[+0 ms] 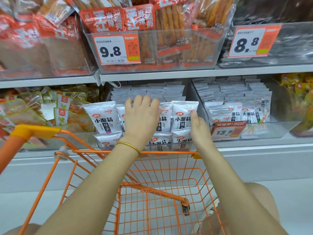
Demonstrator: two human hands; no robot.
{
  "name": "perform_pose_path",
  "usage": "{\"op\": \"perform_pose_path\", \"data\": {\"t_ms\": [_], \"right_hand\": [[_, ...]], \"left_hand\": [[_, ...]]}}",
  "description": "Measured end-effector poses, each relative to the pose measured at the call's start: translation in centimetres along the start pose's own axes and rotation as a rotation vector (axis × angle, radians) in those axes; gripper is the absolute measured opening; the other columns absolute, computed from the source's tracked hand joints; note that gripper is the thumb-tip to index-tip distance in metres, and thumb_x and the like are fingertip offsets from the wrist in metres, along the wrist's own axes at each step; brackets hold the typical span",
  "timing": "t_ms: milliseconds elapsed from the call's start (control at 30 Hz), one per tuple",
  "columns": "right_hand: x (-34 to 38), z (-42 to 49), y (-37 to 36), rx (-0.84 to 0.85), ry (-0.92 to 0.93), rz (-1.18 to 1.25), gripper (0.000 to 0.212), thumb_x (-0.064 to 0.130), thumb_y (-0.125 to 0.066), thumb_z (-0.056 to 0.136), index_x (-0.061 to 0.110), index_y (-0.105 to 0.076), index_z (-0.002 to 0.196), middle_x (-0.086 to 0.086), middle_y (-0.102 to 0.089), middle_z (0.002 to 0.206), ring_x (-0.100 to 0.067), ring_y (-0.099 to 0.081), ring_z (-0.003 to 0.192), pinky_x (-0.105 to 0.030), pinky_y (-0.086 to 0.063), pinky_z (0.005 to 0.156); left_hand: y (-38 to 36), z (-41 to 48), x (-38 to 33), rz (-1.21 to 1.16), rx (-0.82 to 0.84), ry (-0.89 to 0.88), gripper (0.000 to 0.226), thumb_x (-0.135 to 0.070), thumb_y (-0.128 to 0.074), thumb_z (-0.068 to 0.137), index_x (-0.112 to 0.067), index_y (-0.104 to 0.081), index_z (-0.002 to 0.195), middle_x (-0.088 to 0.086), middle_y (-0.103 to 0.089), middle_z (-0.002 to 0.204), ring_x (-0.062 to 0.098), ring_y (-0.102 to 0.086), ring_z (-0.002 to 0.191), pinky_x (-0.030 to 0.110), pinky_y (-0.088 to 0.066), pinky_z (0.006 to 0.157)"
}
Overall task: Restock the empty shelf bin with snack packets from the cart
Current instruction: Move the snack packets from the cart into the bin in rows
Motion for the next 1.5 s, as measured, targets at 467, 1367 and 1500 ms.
{"op": "perform_pose_path", "data": {"t_ms": [467, 1367, 1500], "right_hand": [[0.6, -3.7, 0.2, -0.55, 0.353, 0.129, 0.032, 0.019, -0.044, 0.095, 0.001, -0.051, 0.121, -0.002, -0.052, 0.116, -0.018, -0.048, 0.112, -0.023, -0.035, 0.096], [9.5, -1.2, -7.7, 0.024, 0.743, -0.853, 0.026, 0.03, -0.044, 0.098, 0.013, -0.055, 0.115, -0.006, -0.063, 0.113, -0.029, -0.054, 0.109, -0.037, -0.034, 0.09], [9.1, -1.3, -7.4, 0.011, 0.743, -0.814, 0.023, 0.027, -0.042, 0.098, 0.013, -0.056, 0.109, -0.005, -0.063, 0.108, -0.029, -0.055, 0.105, -0.036, -0.034, 0.084]], "left_hand": [[1.6, -7.7, 5.0, -0.241, -0.419, 0.489, 0.034, -0.011, -0.051, 0.089, -0.003, -0.047, 0.122, 0.022, -0.045, 0.13, 0.031, -0.037, 0.124, 0.05, -0.029, 0.107], [0.5, -5.3, 8.0, -0.174, -0.119, 0.192, 0.034, -0.013, -0.045, 0.094, -0.008, -0.05, 0.127, 0.012, -0.053, 0.127, 0.032, -0.039, 0.13, 0.055, -0.029, 0.108], [0.2, -5.4, 7.8, -0.192, -0.104, 0.168, 0.033, -0.009, -0.05, 0.091, -0.008, -0.05, 0.124, 0.012, -0.053, 0.124, 0.032, -0.039, 0.128, 0.055, -0.033, 0.104]]}}
Point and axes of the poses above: each hand's wrist, its own z-axis towards the middle knuckle, its own y-axis out of the back of the hand, x = y × z, the point moved 2 cm from there along z, towards the middle knuckle
